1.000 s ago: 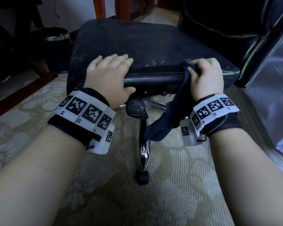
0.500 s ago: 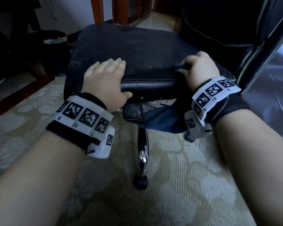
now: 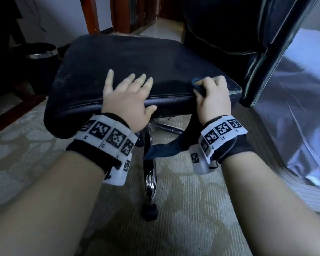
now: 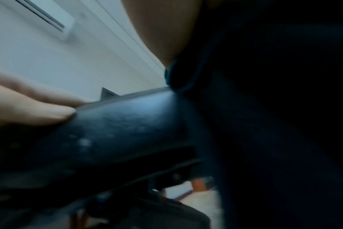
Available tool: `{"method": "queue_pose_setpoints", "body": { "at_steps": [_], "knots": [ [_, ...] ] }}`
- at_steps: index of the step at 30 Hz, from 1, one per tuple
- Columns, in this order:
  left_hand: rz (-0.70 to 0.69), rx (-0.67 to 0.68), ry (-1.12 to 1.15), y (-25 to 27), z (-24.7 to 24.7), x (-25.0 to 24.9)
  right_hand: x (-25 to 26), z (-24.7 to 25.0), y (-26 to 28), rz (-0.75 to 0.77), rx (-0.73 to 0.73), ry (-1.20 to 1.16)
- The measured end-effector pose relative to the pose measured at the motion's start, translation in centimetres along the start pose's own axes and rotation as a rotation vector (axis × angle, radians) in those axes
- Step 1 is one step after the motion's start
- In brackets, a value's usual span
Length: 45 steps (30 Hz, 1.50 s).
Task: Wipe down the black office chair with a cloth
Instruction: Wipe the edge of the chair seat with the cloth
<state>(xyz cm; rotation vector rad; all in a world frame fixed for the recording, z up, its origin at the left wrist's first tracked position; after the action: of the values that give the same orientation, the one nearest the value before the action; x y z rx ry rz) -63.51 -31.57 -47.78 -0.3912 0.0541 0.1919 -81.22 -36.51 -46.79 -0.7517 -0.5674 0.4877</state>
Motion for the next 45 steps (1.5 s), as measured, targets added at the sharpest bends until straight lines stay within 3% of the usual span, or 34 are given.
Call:
{"method": "queue_pose_setpoints", "body": {
  "at_steps": [5, 13, 17, 20, 23, 28, 34, 39, 42, 45],
  "knots": [
    [-0.003, -0.044, 0.043, 0.1, -0.1, 0.3, 4.5, -2.0, 1.6, 0.202, -0.006, -0.046],
    [0.008, -0.037, 0.114, -0.2, 0.1, 1.4, -1.7, 0.4, 2.0, -0.001, -0.131, -0.003],
    [0.059, -0.028, 0.104, -0.3, -0.1, 0.6, 1.8, -0.5, 1.6, 0.123, -0.114, -0.056],
    [0.005, -0.043, 0.025, -0.4, -0.4, -1.7, 3.1, -1.5, 1.9, 0.188, -0.076, -0.092],
    [-0.066, -0.063, 0.001, -0.3, -1.1, -2.7, -0.5, -0.3, 2.1, 0.091, -0.124, -0.018],
    [-0.063, -0.074, 0.017, -0.3, -1.3, -2.9, -5.9, 2.0, 2.4, -0.159, -0.217, 0.020],
    [-0.054, -0.078, 0.027, -0.1, -1.3, -2.9, -0.7, 0.0, 2.7, 0.128, -0.122, -0.012],
    [-0.045, -0.065, 0.055, -0.5, -1.0, -2.3, -5.4, 2.1, 3.2, -0.094, -0.173, -0.013],
    [-0.031, -0.028, 0.062, -0.5, -0.8, -1.8, -5.5, 3.5, 3.1, -0.041, -0.173, -0.004],
    [0.020, 0.058, 0.081, -0.8, -0.5, -1.4, -6.4, 6.3, 2.8, -0.024, -0.300, -0.010]
  ]
}}
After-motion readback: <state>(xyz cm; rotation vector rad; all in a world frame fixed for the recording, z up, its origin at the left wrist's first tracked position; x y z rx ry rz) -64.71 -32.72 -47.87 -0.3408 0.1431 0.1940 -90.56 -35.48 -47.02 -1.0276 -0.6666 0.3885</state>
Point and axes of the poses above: each hand's wrist, its own y-axis away from the middle knuckle, its own z-axis out of the back of the hand, x = y × z, the point moved 7 cm from there along -y, towards the middle knuckle, and after that the axes turned 14 degrees about z, right-handed, at the moved point
